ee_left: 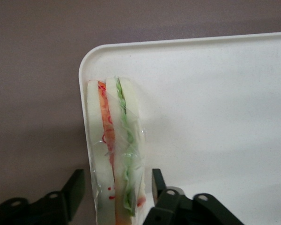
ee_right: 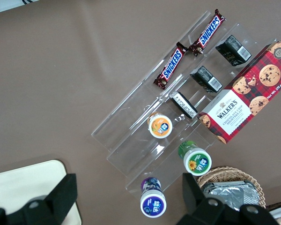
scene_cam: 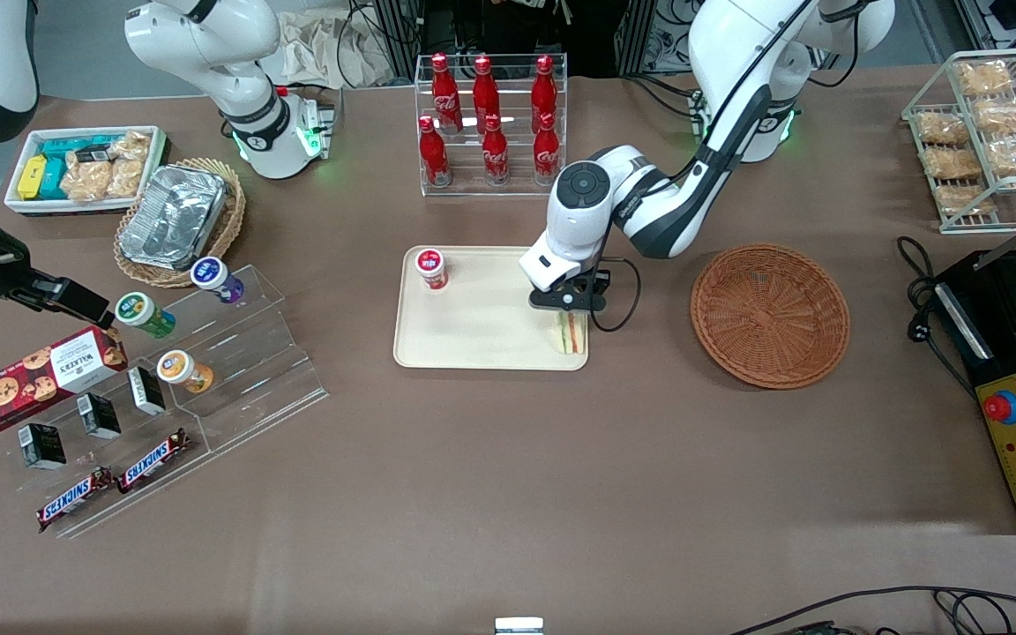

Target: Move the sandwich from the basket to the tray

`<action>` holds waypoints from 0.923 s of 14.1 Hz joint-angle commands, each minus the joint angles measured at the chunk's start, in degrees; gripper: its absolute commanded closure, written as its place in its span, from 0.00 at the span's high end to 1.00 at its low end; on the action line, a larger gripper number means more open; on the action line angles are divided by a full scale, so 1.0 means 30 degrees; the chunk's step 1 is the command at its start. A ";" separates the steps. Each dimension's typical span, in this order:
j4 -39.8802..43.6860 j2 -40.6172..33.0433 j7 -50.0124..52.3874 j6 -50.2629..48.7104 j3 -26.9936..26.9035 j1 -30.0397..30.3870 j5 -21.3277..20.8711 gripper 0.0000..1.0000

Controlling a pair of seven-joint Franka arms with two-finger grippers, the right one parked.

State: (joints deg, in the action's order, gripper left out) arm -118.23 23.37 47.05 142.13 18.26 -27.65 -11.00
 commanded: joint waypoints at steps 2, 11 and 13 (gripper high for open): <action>0.0559 -0.1518 0.0635 -0.2802 -0.0199 0.0192 -0.0348 0.99; 0.1383 -0.6322 -0.3196 -0.8376 -0.0169 0.5637 -0.0114 0.99; 0.1383 -0.6909 -0.4690 -0.9023 -0.0169 0.7159 -0.0172 0.99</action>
State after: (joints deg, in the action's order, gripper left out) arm -113.38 5.15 36.85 117.02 17.00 -9.95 -11.34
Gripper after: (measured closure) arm 0.013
